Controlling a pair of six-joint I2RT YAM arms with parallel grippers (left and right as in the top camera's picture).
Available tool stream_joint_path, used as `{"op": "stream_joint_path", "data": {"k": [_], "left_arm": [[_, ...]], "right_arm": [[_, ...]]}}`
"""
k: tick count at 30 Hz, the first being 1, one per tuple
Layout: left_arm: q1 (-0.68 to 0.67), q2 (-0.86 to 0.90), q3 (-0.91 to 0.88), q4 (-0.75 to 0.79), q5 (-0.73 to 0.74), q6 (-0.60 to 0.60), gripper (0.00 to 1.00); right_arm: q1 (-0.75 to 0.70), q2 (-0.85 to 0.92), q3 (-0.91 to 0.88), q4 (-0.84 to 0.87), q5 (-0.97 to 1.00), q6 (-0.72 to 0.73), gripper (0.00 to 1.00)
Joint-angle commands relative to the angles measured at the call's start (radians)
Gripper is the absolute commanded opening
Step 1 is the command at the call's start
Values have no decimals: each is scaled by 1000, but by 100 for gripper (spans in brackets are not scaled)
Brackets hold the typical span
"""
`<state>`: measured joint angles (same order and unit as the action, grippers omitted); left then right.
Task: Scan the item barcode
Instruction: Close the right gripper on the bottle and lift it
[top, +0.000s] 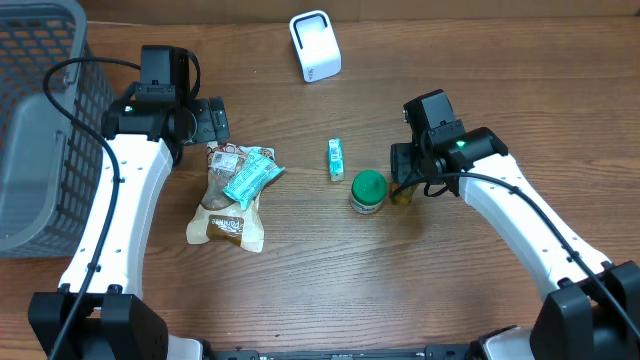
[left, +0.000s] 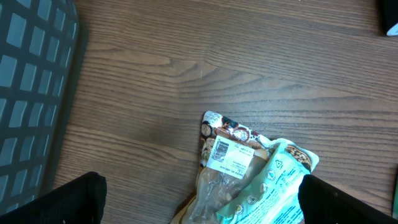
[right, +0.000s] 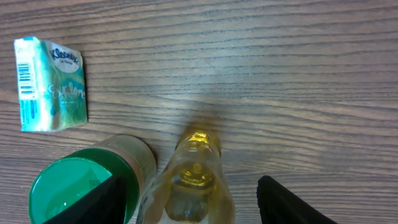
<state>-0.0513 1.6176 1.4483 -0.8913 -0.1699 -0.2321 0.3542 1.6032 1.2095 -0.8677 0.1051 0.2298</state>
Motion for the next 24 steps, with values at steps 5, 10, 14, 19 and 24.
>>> {"op": "stream_joint_path", "data": {"k": [5, 10, 14, 19, 24], "left_arm": [[5, -8, 7, 2, -15, 12, 99], [5, -8, 7, 2, -16, 12, 100], [5, -8, 7, 2, -16, 12, 100], [5, -8, 7, 2, -15, 12, 99], [5, -8, 7, 2, -15, 12, 100]], "right_arm": [[5, 48, -6, 5, 6, 9, 58], [4, 48, -2, 5, 6, 9, 45], [4, 47, 42, -27, 6, 10, 35], [-4, 35, 151, -118, 5, 59, 32], [-43, 15, 278, -213, -81, 58, 32]]}}
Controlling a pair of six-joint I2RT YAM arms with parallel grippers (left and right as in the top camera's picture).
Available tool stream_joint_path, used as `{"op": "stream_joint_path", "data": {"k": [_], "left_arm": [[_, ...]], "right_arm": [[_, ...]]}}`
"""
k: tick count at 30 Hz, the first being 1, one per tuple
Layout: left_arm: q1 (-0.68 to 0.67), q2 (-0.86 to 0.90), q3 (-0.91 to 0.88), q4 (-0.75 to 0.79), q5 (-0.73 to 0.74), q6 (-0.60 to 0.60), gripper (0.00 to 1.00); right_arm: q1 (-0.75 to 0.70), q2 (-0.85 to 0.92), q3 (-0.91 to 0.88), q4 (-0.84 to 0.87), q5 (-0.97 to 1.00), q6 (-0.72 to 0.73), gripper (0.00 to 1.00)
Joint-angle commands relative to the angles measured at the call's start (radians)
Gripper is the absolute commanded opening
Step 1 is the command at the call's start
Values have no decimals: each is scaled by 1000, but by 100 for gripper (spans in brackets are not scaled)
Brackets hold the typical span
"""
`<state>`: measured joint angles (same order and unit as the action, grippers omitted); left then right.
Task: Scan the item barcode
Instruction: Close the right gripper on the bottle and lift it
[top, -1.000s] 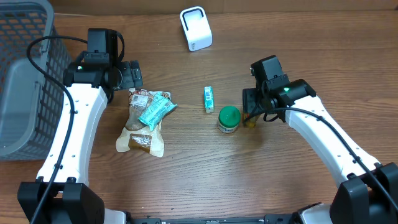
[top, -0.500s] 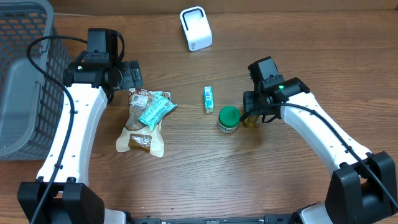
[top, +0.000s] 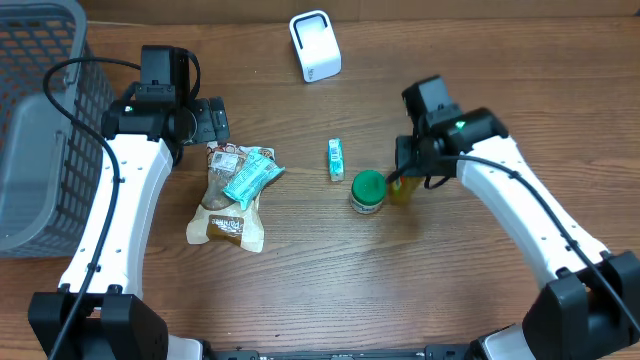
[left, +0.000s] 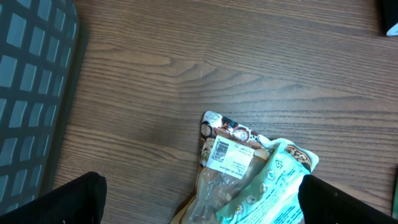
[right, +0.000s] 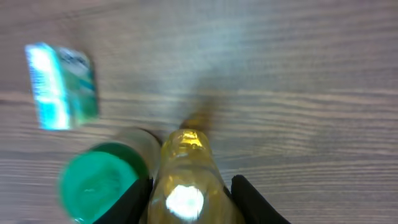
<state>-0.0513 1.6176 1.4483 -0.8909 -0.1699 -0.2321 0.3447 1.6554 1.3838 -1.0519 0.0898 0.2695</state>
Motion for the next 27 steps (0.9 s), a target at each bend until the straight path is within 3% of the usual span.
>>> {"op": "stream_joint_path", "data": {"k": [1, 8, 14, 27], "left_arm": [[5, -8, 7, 2, -15, 12, 100], [5, -8, 7, 2, -16, 12, 100], [5, -8, 7, 2, -16, 12, 99], [5, -8, 7, 2, -14, 12, 100]], "right_arm": [[-44, -43, 126, -41, -96, 18, 32], [-158, -77, 203, -56, -505, 9, 32], [-200, -77, 201, -74, -891, -115, 32], [-200, -77, 201, -172, -1037, -148, 31]]}}
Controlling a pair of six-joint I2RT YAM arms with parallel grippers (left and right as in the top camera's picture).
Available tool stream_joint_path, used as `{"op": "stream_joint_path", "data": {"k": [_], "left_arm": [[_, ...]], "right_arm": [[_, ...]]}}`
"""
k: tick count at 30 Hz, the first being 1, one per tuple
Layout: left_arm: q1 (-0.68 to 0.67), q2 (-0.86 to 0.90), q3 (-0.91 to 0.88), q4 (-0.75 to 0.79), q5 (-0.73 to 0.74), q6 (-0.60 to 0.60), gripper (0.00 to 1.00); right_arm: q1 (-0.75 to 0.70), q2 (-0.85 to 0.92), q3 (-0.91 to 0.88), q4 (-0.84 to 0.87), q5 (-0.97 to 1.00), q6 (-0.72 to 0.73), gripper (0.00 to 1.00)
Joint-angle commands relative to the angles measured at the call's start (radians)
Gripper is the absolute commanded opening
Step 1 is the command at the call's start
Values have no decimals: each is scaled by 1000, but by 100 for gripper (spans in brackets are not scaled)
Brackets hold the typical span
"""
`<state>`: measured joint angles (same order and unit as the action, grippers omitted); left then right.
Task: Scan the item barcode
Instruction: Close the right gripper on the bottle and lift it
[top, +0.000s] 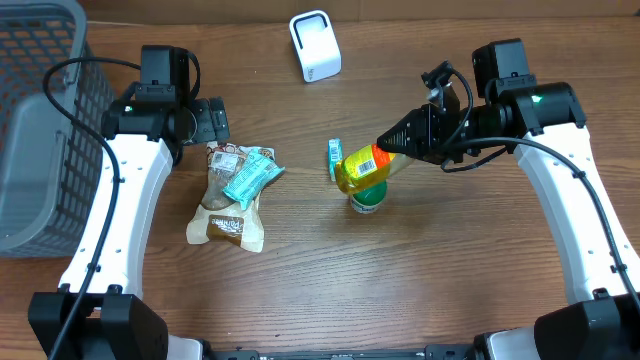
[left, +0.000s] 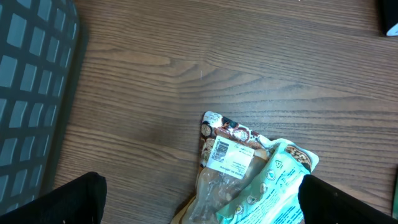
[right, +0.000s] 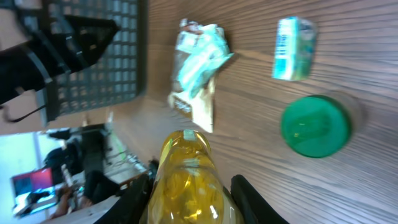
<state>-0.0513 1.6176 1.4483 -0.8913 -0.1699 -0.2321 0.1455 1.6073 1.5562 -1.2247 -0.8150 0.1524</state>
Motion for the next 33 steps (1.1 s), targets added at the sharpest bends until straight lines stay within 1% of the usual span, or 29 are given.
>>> {"op": "stream_joint_path", "data": {"k": [1, 11, 15, 23, 33], "left_arm": [[5, -8, 7, 2, -15, 12, 99], [5, -8, 7, 2, -14, 12, 100], [5, -8, 7, 2, -14, 12, 100], [5, -8, 7, 2, -14, 12, 99], [5, -8, 7, 2, -14, 12, 99]], "right_arm": [[-1, -29, 29, 2, -153, -31, 31], [-1, -29, 29, -1, -174, -31, 30], [-1, -29, 29, -1, -174, -31, 27], [-1, -29, 29, -2, -174, -31, 25], [-1, -29, 29, -16, -174, -31, 24]]}}
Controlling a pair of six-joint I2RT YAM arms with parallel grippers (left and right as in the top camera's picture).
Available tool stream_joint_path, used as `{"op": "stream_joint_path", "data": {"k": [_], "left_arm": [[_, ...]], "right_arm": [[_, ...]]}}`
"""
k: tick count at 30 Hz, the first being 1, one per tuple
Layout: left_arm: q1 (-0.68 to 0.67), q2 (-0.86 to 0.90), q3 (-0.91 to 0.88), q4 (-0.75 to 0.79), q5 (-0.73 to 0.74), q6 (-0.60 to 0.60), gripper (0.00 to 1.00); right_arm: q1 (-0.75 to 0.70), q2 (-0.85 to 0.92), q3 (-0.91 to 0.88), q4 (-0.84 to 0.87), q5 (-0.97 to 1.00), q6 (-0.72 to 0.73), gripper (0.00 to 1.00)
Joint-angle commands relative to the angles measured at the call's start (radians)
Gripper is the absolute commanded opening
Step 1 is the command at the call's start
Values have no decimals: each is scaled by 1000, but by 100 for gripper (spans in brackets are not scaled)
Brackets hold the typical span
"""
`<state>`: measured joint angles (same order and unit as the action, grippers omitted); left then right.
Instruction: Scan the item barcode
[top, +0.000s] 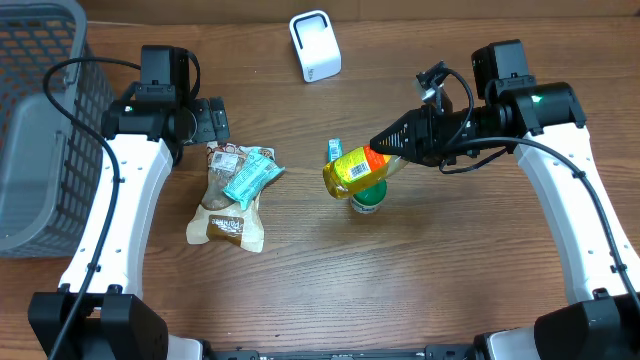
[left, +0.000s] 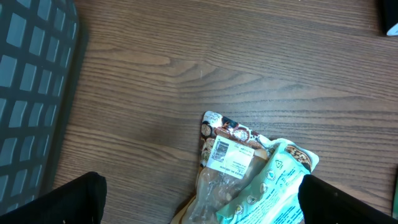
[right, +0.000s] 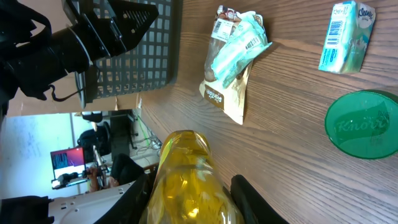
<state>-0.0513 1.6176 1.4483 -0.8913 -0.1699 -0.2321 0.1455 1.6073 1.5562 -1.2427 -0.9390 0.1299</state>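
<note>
A yellow bottle (top: 352, 168) with an orange and white label hangs on its side above the table, over the green-lidded jar (top: 368, 196). My right gripper (top: 400, 142) is shut on the bottle (right: 186, 177), its bottom pointing left. The white scanner (top: 314, 45) stands at the back of the table. My left gripper (left: 199, 202) is open above the top of the snack bags (left: 249, 168), its fingers (left: 74, 199) wide apart.
A grey basket (top: 35, 120) fills the left side. Two snack bags (top: 235, 190) lie left of centre. A small tissue pack (top: 333, 150) lies by the jar (right: 364, 124).
The right gripper has shifted the bottle a little to the left and slightly lower over the jar. The left arm has not moved.
My right gripper was open around the yellow bottle standing beside the green-lidded jar. Then it was shut on the bottle at the table. Then the bottle was lifted and lying sideways above the jar, and now it is slightly further left.
</note>
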Motion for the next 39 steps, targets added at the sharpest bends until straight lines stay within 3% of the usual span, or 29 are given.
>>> {"op": "stream_joint_path", "data": {"k": [1, 25, 32, 39], "left_arm": [[5, -8, 7, 2, -14, 12, 100], [5, -8, 7, 2, -14, 12, 100], [5, -8, 7, 2, -14, 12, 100], [5, -8, 7, 2, -14, 12, 100]], "right_arm": [[-1, -29, 29, 2, -50, -9, 24], [3, -29, 29, -3, -51, -10, 23], [41, -29, 29, -81, -111, -164, 23], [76, -29, 29, -95, -110, -192, 23]]}}
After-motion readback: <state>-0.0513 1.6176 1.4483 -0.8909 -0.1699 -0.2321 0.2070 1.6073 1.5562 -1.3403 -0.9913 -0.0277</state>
